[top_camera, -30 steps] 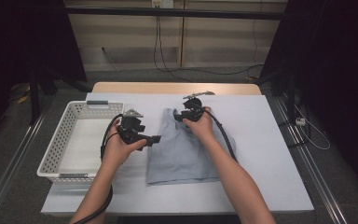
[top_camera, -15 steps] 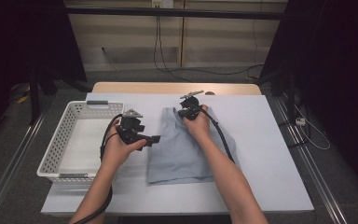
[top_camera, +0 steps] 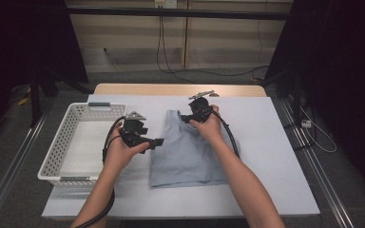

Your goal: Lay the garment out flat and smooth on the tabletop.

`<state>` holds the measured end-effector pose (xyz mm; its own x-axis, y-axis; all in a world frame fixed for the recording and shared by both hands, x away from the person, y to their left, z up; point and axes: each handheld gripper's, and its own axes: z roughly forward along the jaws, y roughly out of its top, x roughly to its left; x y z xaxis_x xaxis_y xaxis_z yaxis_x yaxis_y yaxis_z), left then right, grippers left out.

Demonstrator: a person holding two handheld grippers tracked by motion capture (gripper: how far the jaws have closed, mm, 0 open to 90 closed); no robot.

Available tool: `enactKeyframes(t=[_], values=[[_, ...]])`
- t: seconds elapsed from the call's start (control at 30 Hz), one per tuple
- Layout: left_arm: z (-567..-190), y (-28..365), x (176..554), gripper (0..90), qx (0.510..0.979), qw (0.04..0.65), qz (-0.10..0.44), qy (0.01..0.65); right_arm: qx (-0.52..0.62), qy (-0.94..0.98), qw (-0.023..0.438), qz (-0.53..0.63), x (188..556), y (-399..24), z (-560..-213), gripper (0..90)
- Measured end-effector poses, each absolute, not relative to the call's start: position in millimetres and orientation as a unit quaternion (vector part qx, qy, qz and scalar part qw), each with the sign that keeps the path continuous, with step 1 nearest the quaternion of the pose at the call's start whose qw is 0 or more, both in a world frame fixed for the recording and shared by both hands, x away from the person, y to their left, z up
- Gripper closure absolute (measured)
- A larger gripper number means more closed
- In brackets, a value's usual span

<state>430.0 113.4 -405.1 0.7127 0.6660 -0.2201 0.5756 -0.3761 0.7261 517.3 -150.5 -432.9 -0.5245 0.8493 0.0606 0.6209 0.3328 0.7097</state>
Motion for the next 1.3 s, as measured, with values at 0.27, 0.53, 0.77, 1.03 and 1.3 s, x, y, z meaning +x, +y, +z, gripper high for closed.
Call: enactKeyframes(t=[0.27, 0.53, 0.77, 1.03, 1.3], values=[[-405.5, 112.4, 430.9, 14.9, 0.83, 0.41, 0.054, 0.375, 0.448, 0.793, 0.163, 0.38, 492.0, -163.9, -422.2, 26.2], [-407.2, 110.8, 432.4, 14.7, 0.83, 0.406, 0.055, 0.378, 0.433, 0.796, 0.151, 0.395, 470.2, -168.0, -416.0, 17.9], [-408.9, 109.6, 433.5, 14.4, 0.832, 0.401, 0.058, 0.379, 0.406, 0.807, 0.135, 0.406, 446.5, -163.5, -420.4, 14.9], [-408.9, 109.5, 433.4, 14.2, 0.834, 0.397, 0.058, 0.379, 0.393, 0.808, 0.126, 0.421, 424.9, -164.4, -420.1, 13.0], [-407.2, 110.6, 433.6, 13.6, 0.831, 0.401, 0.058, 0.38, 0.38, 0.809, 0.109, 0.435, 403.7, -168.7, -424.5, 11.8]])
